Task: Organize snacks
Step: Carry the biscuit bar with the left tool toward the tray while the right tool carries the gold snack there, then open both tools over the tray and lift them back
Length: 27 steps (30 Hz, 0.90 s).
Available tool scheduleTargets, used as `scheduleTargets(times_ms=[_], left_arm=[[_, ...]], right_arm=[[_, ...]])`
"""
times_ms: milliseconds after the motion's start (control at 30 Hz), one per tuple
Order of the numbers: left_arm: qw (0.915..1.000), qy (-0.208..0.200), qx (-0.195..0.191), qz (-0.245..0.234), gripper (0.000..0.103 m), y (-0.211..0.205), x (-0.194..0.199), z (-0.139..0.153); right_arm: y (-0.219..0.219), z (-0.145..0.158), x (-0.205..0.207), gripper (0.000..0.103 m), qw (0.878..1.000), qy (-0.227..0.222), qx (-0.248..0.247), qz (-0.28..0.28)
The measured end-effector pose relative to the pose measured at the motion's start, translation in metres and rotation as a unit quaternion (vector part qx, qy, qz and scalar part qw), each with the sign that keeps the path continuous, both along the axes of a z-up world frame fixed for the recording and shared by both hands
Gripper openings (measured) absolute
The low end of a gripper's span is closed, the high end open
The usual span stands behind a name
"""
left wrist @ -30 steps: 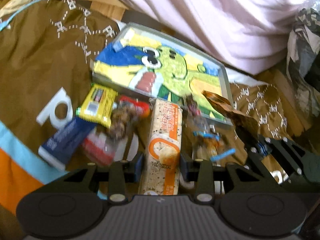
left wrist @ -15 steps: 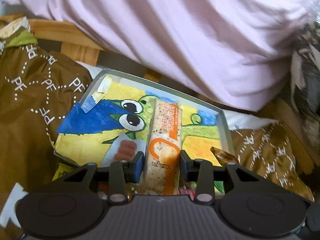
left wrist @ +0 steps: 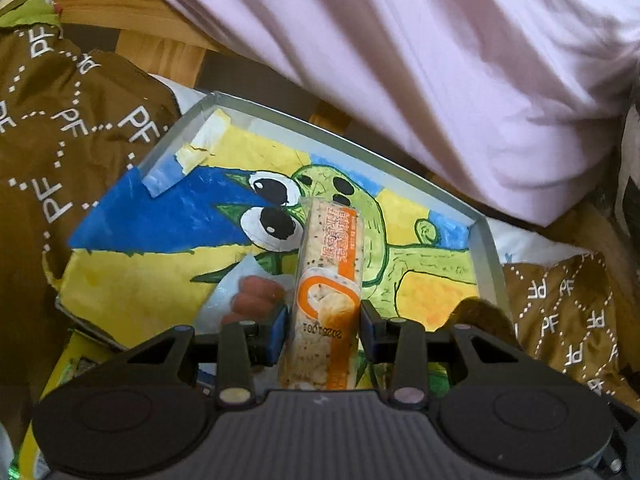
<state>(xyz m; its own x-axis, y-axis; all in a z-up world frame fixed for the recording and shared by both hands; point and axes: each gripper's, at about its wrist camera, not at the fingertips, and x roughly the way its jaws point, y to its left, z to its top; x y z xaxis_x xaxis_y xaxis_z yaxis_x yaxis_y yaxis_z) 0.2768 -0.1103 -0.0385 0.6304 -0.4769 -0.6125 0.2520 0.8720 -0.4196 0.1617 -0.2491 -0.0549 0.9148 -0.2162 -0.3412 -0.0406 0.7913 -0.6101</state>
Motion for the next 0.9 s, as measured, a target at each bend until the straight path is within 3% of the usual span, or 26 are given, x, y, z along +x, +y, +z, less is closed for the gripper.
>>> scheduleTargets(times_ms=[200,400,500,567,667,900], left_arm=[[0.9991,-0.017,0.033,-0.02,0.04,-0.012,-0.002,-0.005],[0.999,-0.008,0.03,-0.033,0.044,-0.011,-0.004,-0.001],[0.999,-0.006,0.034,-0.029,0.058,-0.01,-0.009,0.001],[0.9987,-0.013,0.043,-0.024,0.063,-0.01,-0.014,0.003],[0.9985,-0.026,0.046,-0.014,0.077,-0.006,-0.022,0.01],[0.9964,-0.063,0.056,0.007,0.095,0.004,-0.048,0.036]], right_arm=[[-0.001,-0.005,0.004,0.005,1.0,0.023,0.009,0.005],[-0.001,0.0,0.004,0.034,0.999,0.039,0.023,0.004],[-0.001,0.003,0.002,0.053,0.999,0.046,0.027,0.002],[-0.001,0.006,-0.002,0.076,0.998,0.05,0.033,0.003],[-0.002,0.015,-0.009,0.084,0.998,0.042,0.041,0.002],[-0.018,0.041,-0.03,0.099,0.993,0.011,0.115,-0.008]])
